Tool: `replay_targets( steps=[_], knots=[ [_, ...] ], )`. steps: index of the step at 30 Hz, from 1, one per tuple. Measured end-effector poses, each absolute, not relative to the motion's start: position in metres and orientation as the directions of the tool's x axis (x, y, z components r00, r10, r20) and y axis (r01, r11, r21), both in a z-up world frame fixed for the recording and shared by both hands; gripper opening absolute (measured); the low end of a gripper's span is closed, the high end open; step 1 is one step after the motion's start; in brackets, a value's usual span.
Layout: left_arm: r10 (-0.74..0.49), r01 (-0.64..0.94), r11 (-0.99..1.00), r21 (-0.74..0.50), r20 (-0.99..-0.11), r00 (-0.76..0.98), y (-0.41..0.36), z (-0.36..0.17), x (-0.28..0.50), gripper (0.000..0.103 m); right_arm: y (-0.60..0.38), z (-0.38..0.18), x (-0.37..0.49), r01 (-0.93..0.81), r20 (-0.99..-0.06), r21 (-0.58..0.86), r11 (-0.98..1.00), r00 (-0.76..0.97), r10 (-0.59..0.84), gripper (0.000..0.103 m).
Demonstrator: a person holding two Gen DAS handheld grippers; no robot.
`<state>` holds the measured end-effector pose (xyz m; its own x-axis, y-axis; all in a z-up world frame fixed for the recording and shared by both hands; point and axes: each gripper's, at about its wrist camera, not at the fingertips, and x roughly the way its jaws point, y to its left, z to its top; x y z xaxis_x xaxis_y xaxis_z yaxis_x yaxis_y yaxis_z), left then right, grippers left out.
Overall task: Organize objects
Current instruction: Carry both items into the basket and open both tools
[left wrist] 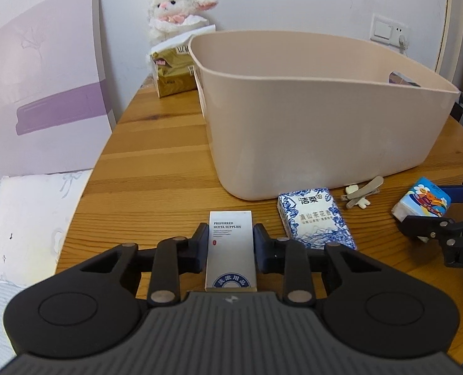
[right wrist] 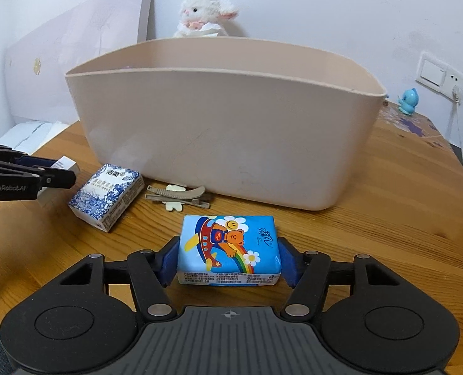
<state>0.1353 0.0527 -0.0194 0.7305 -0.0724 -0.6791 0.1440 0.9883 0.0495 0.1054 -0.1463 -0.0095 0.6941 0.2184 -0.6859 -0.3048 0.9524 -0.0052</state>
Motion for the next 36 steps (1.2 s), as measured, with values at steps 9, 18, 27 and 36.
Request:
replay_targets(
  steps=[9,18,27,36],
  knots=[
    [-0.074,0.151,0.986,0.069,-0.634,0.769,0.051,0.005,0.11,0.033,-0.151,0.03,0.08,-0.314,-0.604,-0.033,0.949,0.762,0.232,0.06],
    [-0.081,0.143,0.987,0.075,-0.537,0.84,0.046,0.052,0.1,0.033,-0.164,0.077,0.075,-0.274,-0.477,-0.039,0.961,0.85,0.223,0.06],
    [-0.095,0.144,0.986,0.079,-0.447,0.89,0.033,0.094,0.112,0.033,-0.18,0.112,0.095,-0.222,-0.395,-0.015,0.975,0.897,0.198,0.06],
    [-0.099,0.142,0.987,0.077,-0.411,0.906,0.013,0.111,0.152,0.033,-0.177,0.119,0.136,-0.191,-0.362,-0.023,0.981,0.917,0.17,0.06]
  ],
)
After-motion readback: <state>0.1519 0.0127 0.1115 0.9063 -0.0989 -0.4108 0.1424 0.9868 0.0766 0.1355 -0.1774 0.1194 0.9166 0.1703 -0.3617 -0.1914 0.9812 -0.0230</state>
